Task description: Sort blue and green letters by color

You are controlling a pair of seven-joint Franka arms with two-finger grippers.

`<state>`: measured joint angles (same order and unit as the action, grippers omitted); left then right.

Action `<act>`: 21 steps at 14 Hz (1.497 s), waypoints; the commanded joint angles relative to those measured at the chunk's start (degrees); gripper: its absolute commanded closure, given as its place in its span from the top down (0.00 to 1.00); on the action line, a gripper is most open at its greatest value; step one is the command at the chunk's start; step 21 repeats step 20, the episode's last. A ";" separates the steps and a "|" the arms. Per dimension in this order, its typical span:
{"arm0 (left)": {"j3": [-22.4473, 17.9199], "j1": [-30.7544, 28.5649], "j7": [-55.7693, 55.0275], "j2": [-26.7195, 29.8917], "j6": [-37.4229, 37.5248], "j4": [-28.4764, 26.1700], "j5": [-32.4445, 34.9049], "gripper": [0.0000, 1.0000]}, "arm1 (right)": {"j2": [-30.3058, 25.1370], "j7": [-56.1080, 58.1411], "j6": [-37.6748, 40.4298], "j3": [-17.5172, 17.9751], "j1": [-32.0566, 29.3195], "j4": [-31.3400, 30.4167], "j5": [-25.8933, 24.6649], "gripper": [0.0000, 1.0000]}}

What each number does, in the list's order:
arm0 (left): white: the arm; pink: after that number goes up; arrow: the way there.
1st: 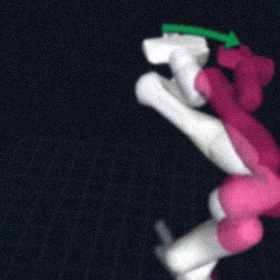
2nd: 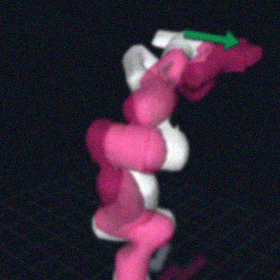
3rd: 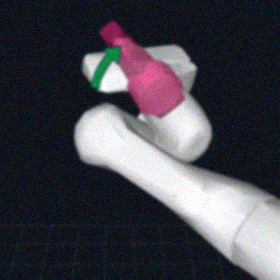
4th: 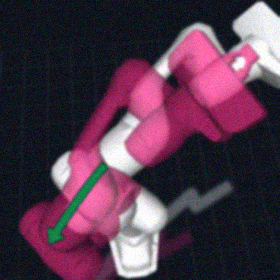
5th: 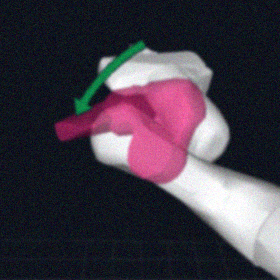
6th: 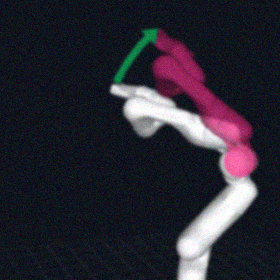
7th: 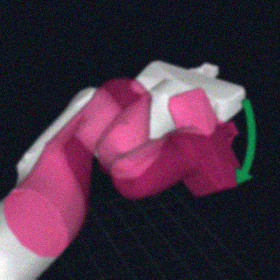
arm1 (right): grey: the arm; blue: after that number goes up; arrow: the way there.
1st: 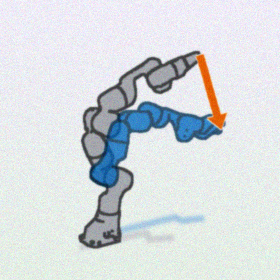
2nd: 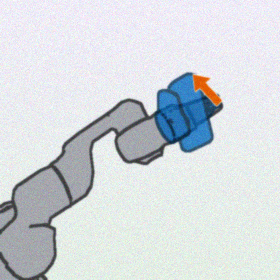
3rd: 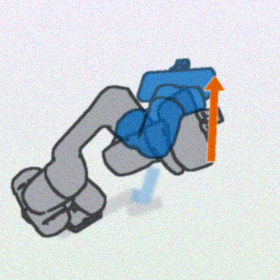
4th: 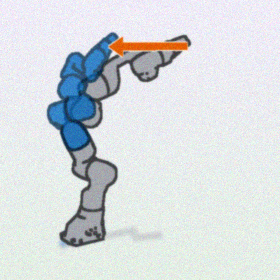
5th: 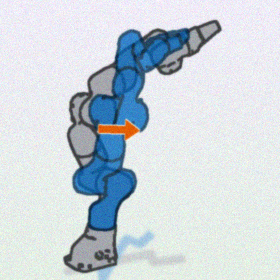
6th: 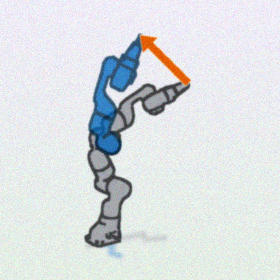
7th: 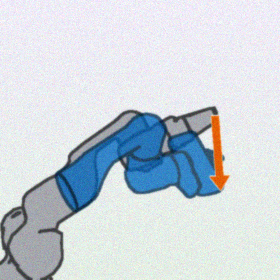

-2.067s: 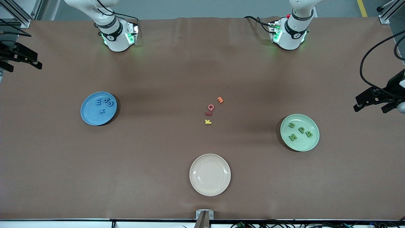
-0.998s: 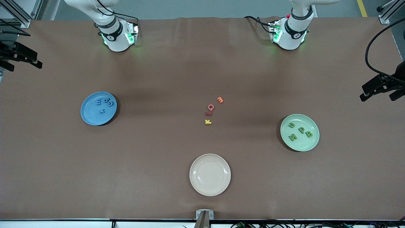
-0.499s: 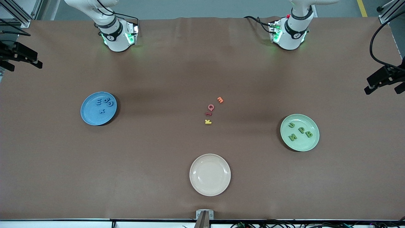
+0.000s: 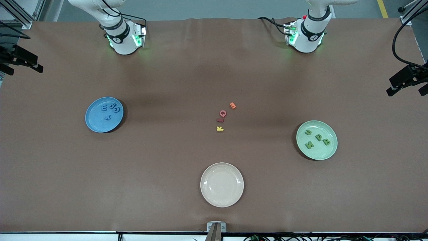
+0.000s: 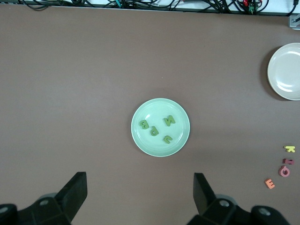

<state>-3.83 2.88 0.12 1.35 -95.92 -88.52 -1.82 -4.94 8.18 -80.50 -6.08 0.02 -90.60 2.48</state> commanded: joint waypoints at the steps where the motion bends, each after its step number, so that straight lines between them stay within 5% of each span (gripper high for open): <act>1: 0.40 0.02 -0.38 0.58 0.82 0.10 -0.55 1.00 | -1.56 -0.09 -0.44 0.72 -0.73 -1.51 0.16 1.00; 21: 1.11 0.46 -2.93 -0.12 0.65 0.19 -0.29 1.00 | -2.62 -0.27 -1.23 0.37 -0.99 -1.60 0.68 1.00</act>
